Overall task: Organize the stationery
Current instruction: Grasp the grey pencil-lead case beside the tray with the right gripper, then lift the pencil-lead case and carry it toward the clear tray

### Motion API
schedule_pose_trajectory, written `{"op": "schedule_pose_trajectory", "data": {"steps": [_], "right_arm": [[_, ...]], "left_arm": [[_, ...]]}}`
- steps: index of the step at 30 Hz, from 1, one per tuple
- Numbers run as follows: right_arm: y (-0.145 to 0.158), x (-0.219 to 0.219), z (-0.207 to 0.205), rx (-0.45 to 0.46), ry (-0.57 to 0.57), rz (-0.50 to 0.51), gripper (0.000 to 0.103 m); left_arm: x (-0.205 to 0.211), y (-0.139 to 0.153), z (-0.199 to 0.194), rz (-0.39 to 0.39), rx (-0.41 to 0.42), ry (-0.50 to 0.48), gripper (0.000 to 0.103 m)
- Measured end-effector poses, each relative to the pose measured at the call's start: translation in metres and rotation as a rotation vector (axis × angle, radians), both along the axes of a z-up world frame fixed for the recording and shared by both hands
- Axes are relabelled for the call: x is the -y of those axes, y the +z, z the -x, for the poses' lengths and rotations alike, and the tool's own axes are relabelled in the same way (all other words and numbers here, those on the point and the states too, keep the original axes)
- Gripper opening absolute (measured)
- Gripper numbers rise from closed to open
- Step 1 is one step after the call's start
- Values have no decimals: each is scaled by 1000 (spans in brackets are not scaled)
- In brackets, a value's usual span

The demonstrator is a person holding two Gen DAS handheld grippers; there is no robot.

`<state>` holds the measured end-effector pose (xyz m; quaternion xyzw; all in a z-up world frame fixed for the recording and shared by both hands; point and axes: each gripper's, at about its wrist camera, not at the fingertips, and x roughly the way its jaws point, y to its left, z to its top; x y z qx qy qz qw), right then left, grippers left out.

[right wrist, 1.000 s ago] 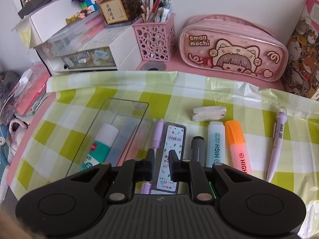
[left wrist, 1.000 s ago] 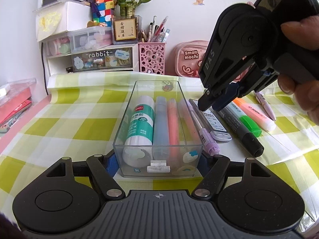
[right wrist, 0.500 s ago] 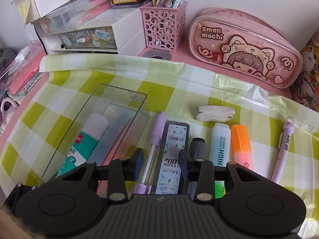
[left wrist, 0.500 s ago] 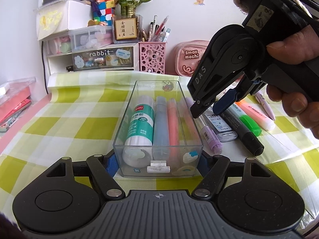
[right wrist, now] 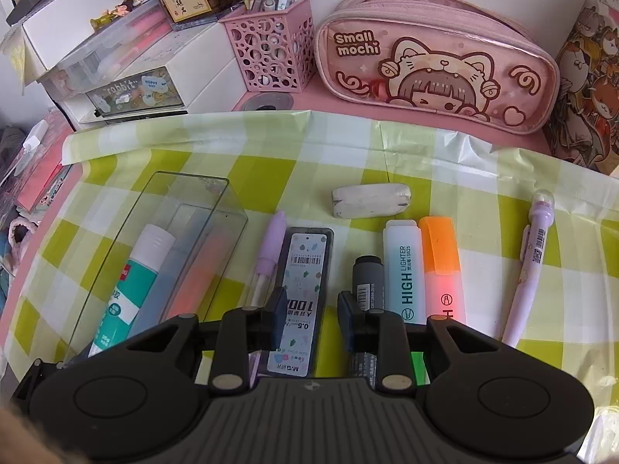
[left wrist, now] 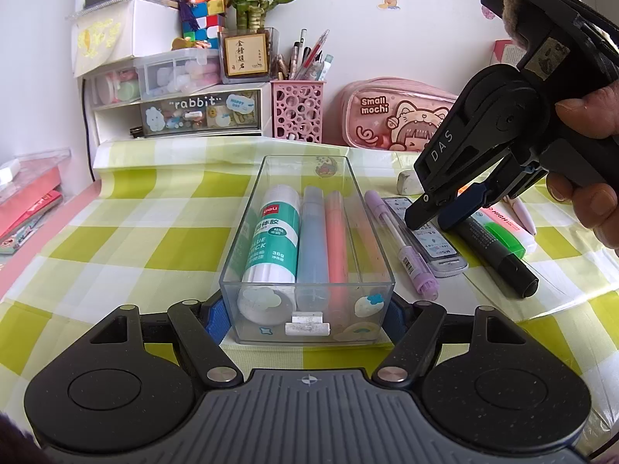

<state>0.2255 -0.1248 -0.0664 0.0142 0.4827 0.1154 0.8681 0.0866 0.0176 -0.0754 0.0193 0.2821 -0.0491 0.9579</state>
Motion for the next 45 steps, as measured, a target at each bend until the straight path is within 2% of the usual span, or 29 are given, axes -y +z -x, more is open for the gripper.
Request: {"op": "schedule_pose_trajectory", "data": {"steps": [4,9,12,13,15,18,21,23,25,27,31,32,34,39,44,45], "right_arm": [[-2,-6,2,30,13,-12,22],[-5,-23,10,91,9,76,24],[-5,-21,11,96,-12,61,23],[-5,-20,12,96,-20,59,21],[0,-23,16,137,-32,89,0],[9,-23,16,138,-23,71,0],[4,-21,10,90,-8,58,0],[2,-16,13,98,-10,36,0],[0,-15,16,86,2,27,12],[0,-21,19,94,16,57,20],[0,-38,22,100,54,128,23],[-2,-45,26,115,75,181,22],[-2,-48,33,144,78,206,22],[4,-27,31,152,22,94,22],[20,-15,33,155,8,-99,21],[22,-15,34,153,1,-119,4]], "left_arm": [[0,0,0,2,-1,-1,73],[-2,1,0,6,-3,1,73],[-7,1,-1,3,-3,19,73],[-7,1,-1,2,-3,24,73],[-7,1,-2,0,-2,27,73],[-6,1,-2,-7,0,26,73],[-8,1,-2,-3,-1,22,73],[-9,1,-2,-3,-1,20,73],[-9,1,-1,-3,-1,20,73],[-9,1,-2,-2,-2,20,73],[-9,1,-1,-4,-1,23,73],[-9,1,-2,-3,-1,24,73],[-9,1,-2,-5,0,26,73],[-9,1,-2,-5,2,24,73],[-9,0,-2,-8,3,24,73],[-9,0,-2,-8,3,24,73]]}}
